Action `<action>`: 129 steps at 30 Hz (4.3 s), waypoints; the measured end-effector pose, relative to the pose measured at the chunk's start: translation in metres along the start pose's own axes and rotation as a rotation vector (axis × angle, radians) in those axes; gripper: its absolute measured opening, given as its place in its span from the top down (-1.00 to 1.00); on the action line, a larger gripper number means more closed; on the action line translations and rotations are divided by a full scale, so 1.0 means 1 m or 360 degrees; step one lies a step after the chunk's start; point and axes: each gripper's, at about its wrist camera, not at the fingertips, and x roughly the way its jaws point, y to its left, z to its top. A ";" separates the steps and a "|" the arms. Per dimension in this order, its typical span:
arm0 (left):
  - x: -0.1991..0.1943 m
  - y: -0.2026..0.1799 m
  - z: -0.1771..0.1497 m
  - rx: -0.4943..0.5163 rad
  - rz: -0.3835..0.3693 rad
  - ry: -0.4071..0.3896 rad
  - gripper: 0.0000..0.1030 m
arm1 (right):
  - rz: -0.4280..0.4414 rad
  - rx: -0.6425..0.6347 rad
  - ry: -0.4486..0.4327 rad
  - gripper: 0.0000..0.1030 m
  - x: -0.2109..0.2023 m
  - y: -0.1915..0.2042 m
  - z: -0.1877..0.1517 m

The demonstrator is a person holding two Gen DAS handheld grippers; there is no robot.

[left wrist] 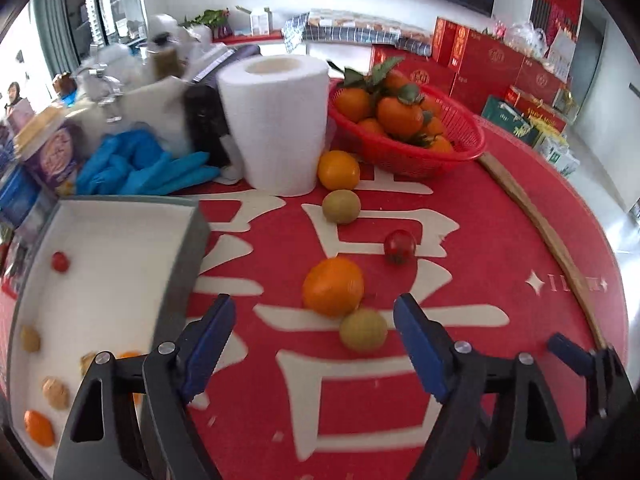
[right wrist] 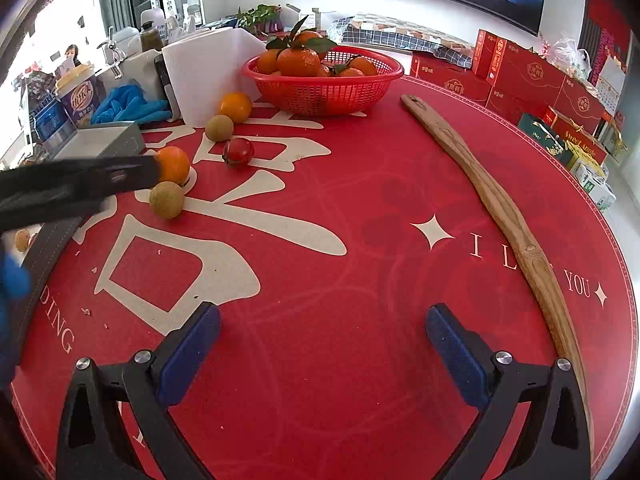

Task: Organize fruits
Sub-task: 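Grasp an orange with the left gripper while the right gripper grasps a kiwi, then carry the orange and kiwi into the white tray and open both grippers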

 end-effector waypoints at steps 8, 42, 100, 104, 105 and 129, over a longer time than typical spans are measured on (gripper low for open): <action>0.019 -0.003 0.004 0.0000 -0.0035 0.0092 0.24 | -0.0001 0.0000 0.0000 -1.00 0.000 0.000 0.000; -0.056 0.028 -0.125 -0.0017 0.0054 -0.0137 0.23 | 0.0197 -0.0173 -0.0006 -1.00 0.021 0.059 0.032; -0.065 0.038 -0.128 -0.0016 -0.0044 -0.0187 0.23 | 0.0211 -0.0022 0.0013 0.43 -0.006 0.039 0.026; -0.075 0.046 -0.124 -0.0033 -0.0057 -0.0232 0.23 | 0.0217 -0.0054 0.0016 0.43 -0.007 0.051 0.029; -0.077 0.048 -0.123 -0.0039 -0.0056 -0.0245 0.23 | 0.0220 -0.0063 0.0017 0.43 -0.008 0.054 0.030; -0.081 0.178 -0.110 -0.0422 0.0241 -0.0345 0.23 | 0.0435 -0.0340 -0.0001 0.43 -0.023 0.178 0.069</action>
